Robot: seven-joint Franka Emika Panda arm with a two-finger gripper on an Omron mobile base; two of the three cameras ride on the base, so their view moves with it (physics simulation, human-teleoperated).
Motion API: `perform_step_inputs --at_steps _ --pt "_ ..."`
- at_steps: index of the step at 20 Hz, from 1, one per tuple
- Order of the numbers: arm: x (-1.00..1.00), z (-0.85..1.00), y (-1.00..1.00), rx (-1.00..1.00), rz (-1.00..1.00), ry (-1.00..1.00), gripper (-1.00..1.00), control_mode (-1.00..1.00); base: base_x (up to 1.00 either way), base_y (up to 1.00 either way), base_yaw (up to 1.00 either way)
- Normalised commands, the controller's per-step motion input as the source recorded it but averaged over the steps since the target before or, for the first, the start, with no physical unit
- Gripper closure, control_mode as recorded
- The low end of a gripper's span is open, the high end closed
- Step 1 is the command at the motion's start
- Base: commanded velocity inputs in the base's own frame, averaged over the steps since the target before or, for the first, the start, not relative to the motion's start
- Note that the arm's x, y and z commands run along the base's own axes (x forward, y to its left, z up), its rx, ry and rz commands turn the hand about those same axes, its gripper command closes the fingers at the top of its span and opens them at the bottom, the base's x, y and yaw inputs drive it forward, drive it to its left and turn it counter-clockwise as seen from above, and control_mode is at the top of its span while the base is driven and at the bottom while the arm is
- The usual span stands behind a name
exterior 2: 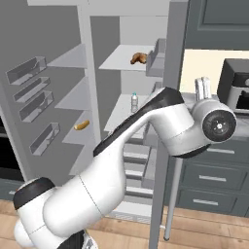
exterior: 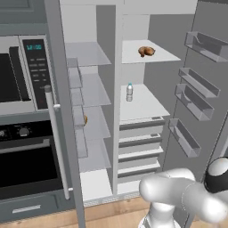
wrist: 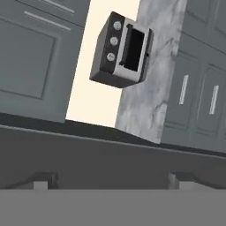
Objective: Pick up the frozen chicken drumstick from the freezer, place it on any shelf in the fridge, and close the fridge and freezer doors when done.
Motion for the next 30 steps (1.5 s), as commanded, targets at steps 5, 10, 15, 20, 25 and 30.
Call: perform_step_inputs --at_steps 5,10,15,20,25,30 --pt "0.78 -0.19 -0.36 0.21 0.09 -0.05 -1.00 -1.00 0.00 0.00 0.00" --pt "0.71 -0.17 -0.25 0.17 0.09 -0.03 -1.00 -1.00 0.00 0.00 0.00" --pt "0.69 -0.12 -0.11 0.11 0.12 0.00 -1.00 -1.00 0.00 0.00 0.00" --pt "0.21 0.00 0.13 0.05 0.17 0.00 -1.00 -1.00 0.00 0.00 0.00" --pt "-0.05 -0.04 0.89 0.00 0.17 -0.02 -1.00 -1.00 0.00 0.00 0.00" --pt "0.00 -0.07 1.00 0.00 0.07 0.00 -1.00 -1.00 0.00 0.00 0.00"
